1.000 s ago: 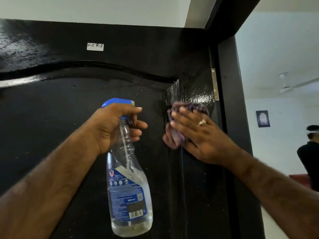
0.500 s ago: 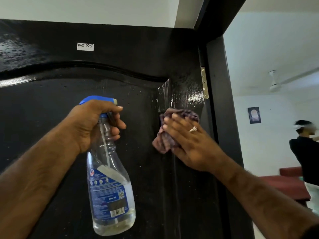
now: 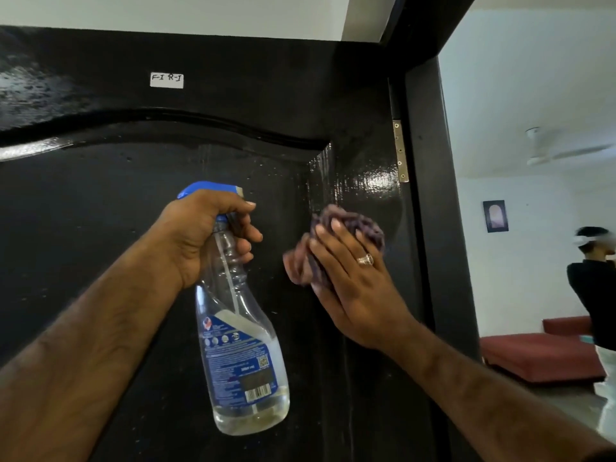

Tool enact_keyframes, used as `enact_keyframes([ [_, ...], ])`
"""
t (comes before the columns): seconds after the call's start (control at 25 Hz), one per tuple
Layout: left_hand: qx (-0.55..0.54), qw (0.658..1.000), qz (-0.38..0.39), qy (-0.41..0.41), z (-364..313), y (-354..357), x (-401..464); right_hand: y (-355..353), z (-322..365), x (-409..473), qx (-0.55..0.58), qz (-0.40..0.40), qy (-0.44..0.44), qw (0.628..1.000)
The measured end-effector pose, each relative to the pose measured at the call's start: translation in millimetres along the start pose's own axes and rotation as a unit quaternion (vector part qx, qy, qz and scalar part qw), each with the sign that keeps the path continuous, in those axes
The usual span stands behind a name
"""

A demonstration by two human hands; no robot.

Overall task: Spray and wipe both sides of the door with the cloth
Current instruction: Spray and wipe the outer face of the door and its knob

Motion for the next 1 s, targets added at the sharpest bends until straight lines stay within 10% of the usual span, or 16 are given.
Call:
enact_keyframes([
  [0.4, 0.026, 0.997, -0.074, -0.005, 5, -70, -17, 2, -1, 169, -0.008, -0.122, 0.111, 0.986],
  [0.68, 0.012, 0.993, -0.116, 0.004, -11, -135, -24, 26, 102, 61, 0.025, 0.018, -0.318, 0.948],
  [0.92, 0.014, 0.995, -0.095, -0.005, -9, -154, -12, 1, 26, 200, -0.031, -0.151, 0.087, 0.984],
  [1.0, 0.006, 0.995, -0.097, -0.005, -4, -160, -8, 10, 60, 227, -0.017, -0.141, 0.101, 0.985],
])
Point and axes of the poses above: each hand's wrist, its own x-axis towards the middle knuckle, its own y-axis out of the palm, z = x × y, the point moved 7 cm from there along x, towards the middle knuckle, and after that the axes turned 3 degrees about -y, right-handed, at the moved point
